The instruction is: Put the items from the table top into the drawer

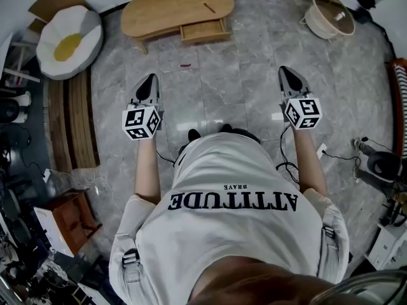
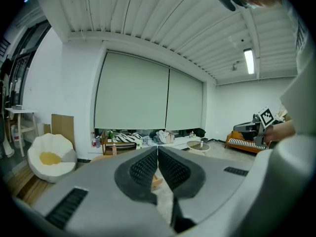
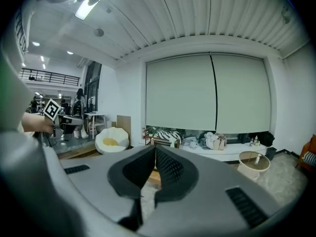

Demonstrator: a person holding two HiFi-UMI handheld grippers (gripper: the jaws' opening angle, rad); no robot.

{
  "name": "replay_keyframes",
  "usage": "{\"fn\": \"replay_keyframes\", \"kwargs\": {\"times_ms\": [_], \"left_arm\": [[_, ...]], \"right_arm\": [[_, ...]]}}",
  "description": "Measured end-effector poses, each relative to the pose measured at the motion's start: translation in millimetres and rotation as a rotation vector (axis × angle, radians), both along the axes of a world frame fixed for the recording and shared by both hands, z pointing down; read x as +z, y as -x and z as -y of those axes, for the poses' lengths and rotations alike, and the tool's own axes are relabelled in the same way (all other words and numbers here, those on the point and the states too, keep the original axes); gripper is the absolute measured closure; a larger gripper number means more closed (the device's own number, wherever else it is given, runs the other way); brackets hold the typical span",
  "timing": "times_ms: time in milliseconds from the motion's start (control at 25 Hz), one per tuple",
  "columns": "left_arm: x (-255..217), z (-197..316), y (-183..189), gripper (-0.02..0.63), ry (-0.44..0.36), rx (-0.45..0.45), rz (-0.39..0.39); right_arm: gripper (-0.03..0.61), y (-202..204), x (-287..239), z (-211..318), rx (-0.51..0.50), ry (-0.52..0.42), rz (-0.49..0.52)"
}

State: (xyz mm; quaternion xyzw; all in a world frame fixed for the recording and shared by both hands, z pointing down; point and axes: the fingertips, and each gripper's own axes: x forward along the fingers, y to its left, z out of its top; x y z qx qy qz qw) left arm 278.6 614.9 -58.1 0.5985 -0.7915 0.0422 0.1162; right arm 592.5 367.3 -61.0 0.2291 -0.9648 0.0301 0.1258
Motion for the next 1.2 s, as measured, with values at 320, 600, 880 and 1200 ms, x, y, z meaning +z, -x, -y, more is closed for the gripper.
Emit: {"fn": "replay_keyframes", "kwargs": {"times_ms": [320,600,880,1200], "left_arm": [[5,19,-38,0.592,0.015,-0.025,-0.008],[10,35,-57,0.592,0.027,-0.044,-0.015],[18,49,-56,0.592,0.039,-0.049,-0.025],[21,71,-29,0.592,0.031,-0.034,-0.03]], "right_arm": [[0.558,-25,9,26,-0.035,0.022,0.008],[0.558,-39,16,55,-0.047,0.029,0.002],[0.558,-40,23,69,-0.041,0.047,0.004],[0.558,-19,28,84,-0.024,0.053,-0.017]]}}
